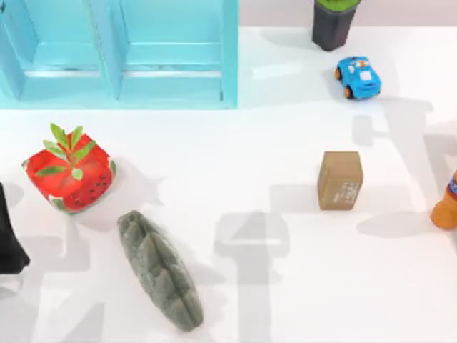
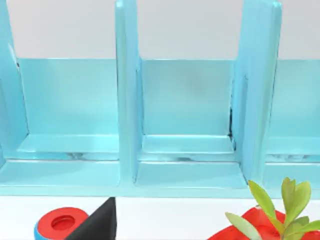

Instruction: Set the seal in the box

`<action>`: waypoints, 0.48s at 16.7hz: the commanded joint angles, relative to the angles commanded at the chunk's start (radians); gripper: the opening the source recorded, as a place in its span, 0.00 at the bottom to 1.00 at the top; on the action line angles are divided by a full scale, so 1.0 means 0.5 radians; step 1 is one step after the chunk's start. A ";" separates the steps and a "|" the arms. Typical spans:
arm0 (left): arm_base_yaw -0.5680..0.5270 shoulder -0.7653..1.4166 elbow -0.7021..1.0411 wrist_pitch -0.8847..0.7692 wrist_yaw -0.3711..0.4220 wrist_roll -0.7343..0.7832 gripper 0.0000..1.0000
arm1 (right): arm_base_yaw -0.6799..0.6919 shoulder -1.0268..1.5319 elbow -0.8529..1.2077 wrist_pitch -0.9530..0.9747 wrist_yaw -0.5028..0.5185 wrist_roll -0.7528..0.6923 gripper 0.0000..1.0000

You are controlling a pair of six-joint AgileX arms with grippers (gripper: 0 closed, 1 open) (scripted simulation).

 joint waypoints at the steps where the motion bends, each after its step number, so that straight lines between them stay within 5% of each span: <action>1: 0.000 0.000 0.000 0.000 0.000 0.000 1.00 | 0.045 0.177 0.176 -0.084 -0.004 0.044 1.00; 8: 0.000 0.000 0.000 0.000 0.000 0.000 1.00 | 0.376 1.287 0.963 -0.697 -0.009 0.265 1.00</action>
